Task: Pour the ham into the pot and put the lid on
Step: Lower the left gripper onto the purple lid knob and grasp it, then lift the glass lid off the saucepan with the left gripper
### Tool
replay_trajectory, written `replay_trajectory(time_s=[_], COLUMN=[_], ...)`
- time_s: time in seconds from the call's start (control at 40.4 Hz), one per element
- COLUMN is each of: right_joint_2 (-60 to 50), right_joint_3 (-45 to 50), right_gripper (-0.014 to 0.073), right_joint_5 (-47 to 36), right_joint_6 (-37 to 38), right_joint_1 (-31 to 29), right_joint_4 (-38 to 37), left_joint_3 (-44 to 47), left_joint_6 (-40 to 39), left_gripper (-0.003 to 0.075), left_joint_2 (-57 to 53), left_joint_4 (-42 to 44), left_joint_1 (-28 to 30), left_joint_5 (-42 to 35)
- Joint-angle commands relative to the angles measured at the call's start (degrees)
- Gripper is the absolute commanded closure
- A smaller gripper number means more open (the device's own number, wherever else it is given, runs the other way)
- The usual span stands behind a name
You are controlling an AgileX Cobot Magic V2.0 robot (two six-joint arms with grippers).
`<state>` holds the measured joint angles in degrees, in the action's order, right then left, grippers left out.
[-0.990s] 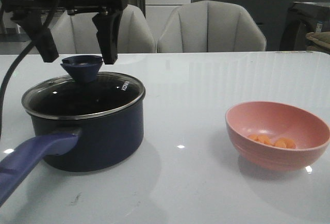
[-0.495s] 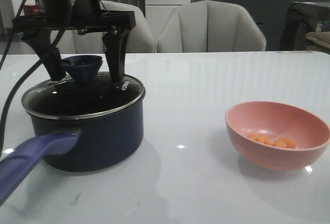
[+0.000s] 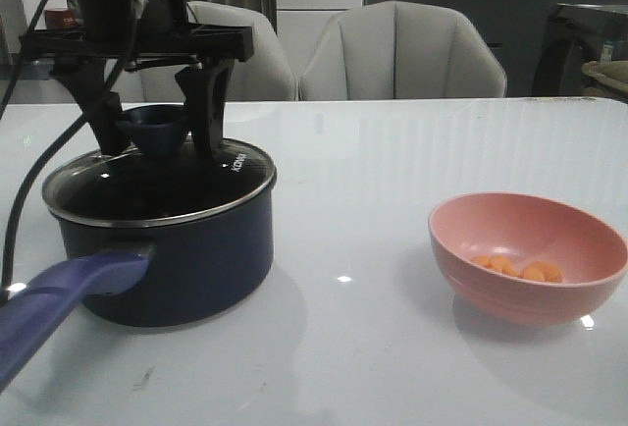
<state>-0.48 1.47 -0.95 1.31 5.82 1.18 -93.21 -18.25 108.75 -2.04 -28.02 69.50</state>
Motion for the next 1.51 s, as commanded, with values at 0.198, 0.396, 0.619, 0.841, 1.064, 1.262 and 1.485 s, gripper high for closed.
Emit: replay_trajectory(time_s=[0.198, 0.396, 0.619, 0.841, 1.064, 1.262, 1.485], right_joint_2=[-1.18, -1.18, -1.18, -1.18, -1.18, -1.18, -1.18], right_joint_3=[0.6, 0.6, 0.6, 0.6, 0.6, 0.6, 0.6], right_gripper=[0.0419, 0.0419, 0.0419, 0.0419, 0.0419, 0.0419, 0.0419], right_joint_5=[-4.33, -4.33, -4.33, -4.33, -4.33, -4.33, -4.33], right_joint_6=[-0.17, -0.17, -0.17, -0.17, -0.17, -0.17, -0.17], right_joint_1=[-0.06, -0.06, -0.06, -0.06, -0.06, -0.06, -0.06], right_joint_4=[-0.65, -0.65, -0.65, -0.65, -0.65, -0.65, -0.65], left_joint_3=[-1.3, -1.3, -2.84, -8.31, -10.22, -10.22, -9.53], left_joint_6=[-0.68, -0.68, -0.68, -0.68, -0.68, -0.68, 1.66], left_gripper=[0.0461, 0.0523, 0.0524, 0.0524, 0.0524, 0.0524, 0.0524], left_joint_2=[-1.61, -1.61, -1.61, -1.61, -1.74, -2.85, -6.92], left_joint_4=[-1.5, -1.5, -1.5, -1.5, -0.67, 5.46, 6.05], left_joint_1=[-0.11, -0.11, -0.11, -0.11, -0.11, 0.02, 4.14], left_joint_5=[-0.34, -0.34, -0.34, 1.3, 2.13, 3.32, 4.14])
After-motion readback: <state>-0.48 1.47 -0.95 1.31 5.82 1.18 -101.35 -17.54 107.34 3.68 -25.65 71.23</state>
